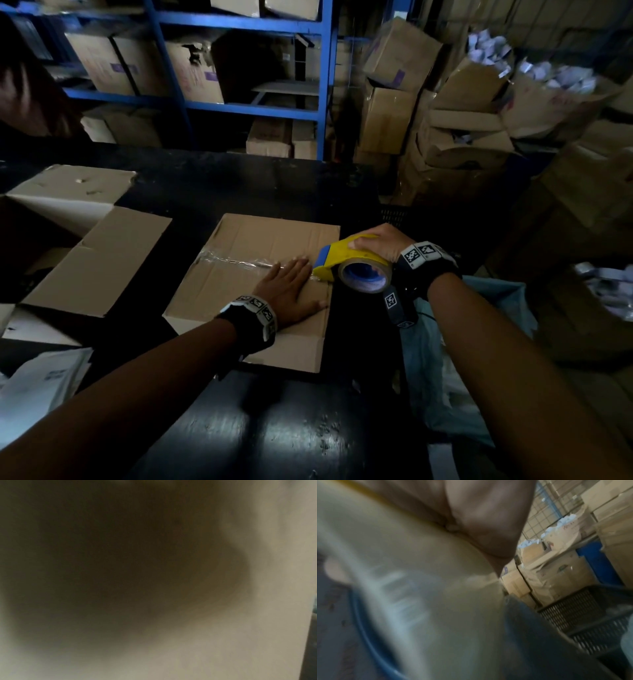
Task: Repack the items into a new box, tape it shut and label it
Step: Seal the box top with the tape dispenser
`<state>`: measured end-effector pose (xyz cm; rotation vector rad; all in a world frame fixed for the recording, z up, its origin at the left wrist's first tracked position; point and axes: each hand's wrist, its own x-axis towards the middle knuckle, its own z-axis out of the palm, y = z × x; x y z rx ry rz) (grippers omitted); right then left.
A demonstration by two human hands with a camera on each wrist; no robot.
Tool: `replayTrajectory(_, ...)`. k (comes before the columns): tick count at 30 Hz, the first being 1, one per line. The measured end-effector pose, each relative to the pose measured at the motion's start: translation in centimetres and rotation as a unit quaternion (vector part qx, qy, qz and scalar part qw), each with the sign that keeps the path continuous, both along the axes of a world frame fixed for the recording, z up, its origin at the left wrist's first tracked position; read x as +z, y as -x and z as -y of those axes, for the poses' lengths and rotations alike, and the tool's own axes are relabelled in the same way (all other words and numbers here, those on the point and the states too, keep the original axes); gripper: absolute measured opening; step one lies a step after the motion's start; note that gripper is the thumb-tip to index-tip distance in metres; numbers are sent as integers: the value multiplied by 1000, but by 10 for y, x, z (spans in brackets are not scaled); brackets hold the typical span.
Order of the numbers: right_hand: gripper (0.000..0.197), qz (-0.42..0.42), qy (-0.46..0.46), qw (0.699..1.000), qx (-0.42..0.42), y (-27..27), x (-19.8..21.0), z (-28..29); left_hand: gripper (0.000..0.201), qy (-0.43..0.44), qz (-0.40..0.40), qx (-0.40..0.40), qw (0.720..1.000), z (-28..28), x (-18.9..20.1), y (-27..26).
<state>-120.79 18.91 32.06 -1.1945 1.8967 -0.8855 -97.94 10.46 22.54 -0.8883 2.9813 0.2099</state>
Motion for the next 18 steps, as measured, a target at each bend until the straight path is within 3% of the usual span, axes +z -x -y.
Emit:
replayTrajectory(2, 14, -8, -1, 1000, 0, 5, 4, -2, 107, 6, 3, 0, 1000, 0, 2, 0)
replayTrajectory(11, 26, -36, -7, 999, -8, 26, 13, -21, 102, -5, 17, -7, 1000, 0, 5, 2)
replayTrajectory(18, 29, -40, -22, 999, -11, 36, 23, -29, 109, -10, 15, -10, 1000, -1, 8, 2)
